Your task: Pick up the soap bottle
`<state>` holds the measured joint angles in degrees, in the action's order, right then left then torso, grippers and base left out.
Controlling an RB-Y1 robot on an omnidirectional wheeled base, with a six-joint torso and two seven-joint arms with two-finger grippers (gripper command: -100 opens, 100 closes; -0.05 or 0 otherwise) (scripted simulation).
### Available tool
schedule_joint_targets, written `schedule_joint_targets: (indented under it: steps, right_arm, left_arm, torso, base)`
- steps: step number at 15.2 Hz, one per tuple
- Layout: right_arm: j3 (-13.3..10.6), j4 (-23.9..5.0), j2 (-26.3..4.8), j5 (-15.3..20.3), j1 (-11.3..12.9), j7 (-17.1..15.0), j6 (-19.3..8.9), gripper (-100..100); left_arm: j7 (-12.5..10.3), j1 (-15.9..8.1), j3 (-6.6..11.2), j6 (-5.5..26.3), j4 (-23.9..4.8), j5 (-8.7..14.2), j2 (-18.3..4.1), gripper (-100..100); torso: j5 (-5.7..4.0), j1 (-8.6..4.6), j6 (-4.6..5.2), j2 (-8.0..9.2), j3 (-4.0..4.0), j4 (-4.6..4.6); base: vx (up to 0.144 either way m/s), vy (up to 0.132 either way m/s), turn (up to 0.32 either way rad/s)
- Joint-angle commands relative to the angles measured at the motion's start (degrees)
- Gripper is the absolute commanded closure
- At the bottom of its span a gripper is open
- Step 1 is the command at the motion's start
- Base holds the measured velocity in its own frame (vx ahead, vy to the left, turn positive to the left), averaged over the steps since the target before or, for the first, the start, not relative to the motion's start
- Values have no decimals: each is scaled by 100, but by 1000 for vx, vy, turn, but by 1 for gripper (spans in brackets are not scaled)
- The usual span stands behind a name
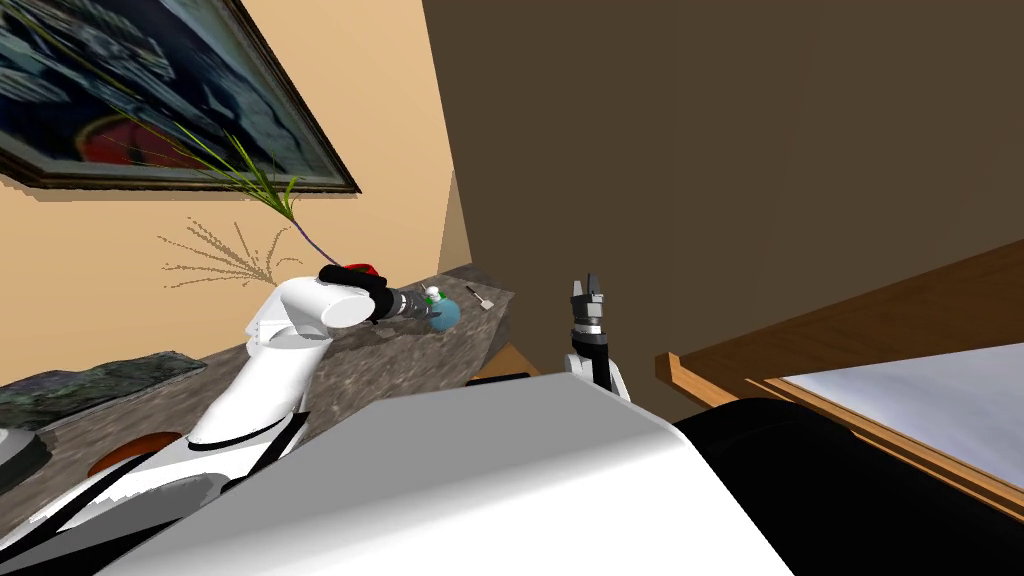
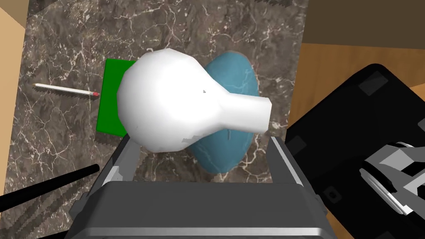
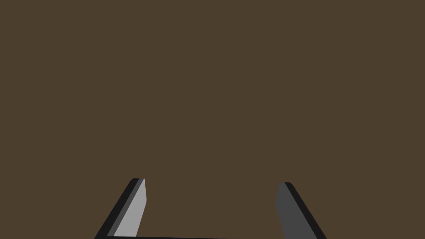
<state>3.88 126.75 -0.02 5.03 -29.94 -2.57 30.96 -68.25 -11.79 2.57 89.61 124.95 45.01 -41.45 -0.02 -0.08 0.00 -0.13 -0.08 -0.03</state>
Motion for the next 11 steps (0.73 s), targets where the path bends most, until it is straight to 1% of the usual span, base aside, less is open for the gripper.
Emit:
schedule_joint_targets:
  steps: [1,2,3,4,5,6,7,8,9,11]
  right_arm:
    - [0,0,0,0,0,0,0,0]
    - [0,0,0,0,0,0,0,0]
    - [0,0,0,0,0,0,0,0]
    - [0,0,0,0,0,0,0,0]
    - [0,0,0,0,0,0,0,0]
    - [0,0,0,0,0,0,0,0]
    - [0,0,0,0,0,0,0,0]
    - [0,0,0,0,0,0,0,0]
    - [0,0,0,0,0,0,0,0]
    - [0,0,0,0,0,0,0,0]
  left_arm:
    - [-70,-31,-2,177,-5,30,-15,-100]
    - [-202,-122,1,380,-34,113,-55,-100]
    - [-202,-122,1,419,-34,113,-55,-100]
    - [-321,-203,3,588,-59,188,-87,-100]
    - [-321,-203,3,636,-59,188,-87,-100]
    - [-425,-275,6,800,-81,254,-112,-100]
    - [-425,-275,6,827,-81,254,-112,-100]
    - [-515,-335,8,990,-98,310,-132,-100]
    - [-515,-335,8,990,-98,310,-132,-100]
    - [-644,-423,10,1225,-123,392,-155,-100]
  torso:
    - [0,0,0,0,0,0]
    - [0,1,-1,2,1,0]
    - [0,1,0,2,1,1]
    - [0,1,-1,3,2,1]
    - [0,1,0,2,1,1]
    - [0,0,0,2,1,0]
    - [0,0,0,2,1,1]
    - [0,1,-1,3,2,1]
    - [0,1,0,2,1,1]
    - [0,1,0,3,2,1]
  base:
    - [22,-6,-7]
    - [24,-10,-23]
    - [24,-10,-29]
    - [28,-10,-38]
    - [28,-10,-35]
    - [25,-10,-39]
    - [24,-7,-30]
    - [26,-8,-28]
    - [25,-9,-22]
    - [24,-10,-27]
